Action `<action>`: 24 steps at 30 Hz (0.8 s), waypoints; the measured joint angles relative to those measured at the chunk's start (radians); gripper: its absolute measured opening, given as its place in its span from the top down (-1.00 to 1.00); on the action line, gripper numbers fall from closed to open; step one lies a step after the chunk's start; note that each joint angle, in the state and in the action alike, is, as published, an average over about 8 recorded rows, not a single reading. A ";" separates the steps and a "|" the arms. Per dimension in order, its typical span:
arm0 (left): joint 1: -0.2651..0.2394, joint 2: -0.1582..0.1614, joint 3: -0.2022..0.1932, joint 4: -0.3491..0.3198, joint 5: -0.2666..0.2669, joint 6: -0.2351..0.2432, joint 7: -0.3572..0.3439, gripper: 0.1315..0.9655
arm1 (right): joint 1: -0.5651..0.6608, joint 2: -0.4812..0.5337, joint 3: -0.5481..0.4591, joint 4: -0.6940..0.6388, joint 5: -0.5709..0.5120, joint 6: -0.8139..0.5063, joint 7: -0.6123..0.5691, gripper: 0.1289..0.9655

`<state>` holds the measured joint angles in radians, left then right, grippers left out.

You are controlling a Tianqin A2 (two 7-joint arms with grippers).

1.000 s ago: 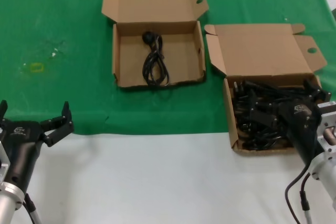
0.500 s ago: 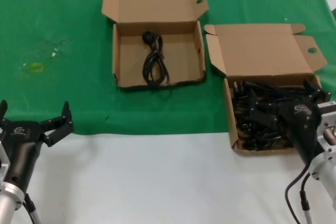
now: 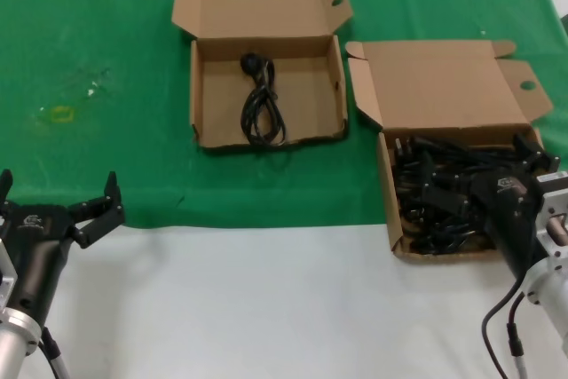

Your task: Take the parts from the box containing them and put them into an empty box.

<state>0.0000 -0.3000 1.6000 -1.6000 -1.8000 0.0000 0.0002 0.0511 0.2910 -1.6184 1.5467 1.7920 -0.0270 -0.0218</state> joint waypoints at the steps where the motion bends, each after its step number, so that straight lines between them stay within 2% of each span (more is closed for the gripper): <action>1: 0.000 0.000 0.000 0.000 0.000 0.000 0.000 -1.00 | 0.000 0.000 0.000 0.000 0.000 0.000 0.000 -1.00; 24: 0.000 0.000 0.000 0.000 0.000 0.000 0.000 -1.00 | 0.000 0.000 0.000 0.000 0.000 0.000 0.000 -1.00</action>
<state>0.0000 -0.3000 1.6000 -1.6000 -1.8000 0.0000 -0.0001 0.0511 0.2910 -1.6184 1.5467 1.7920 -0.0270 -0.0218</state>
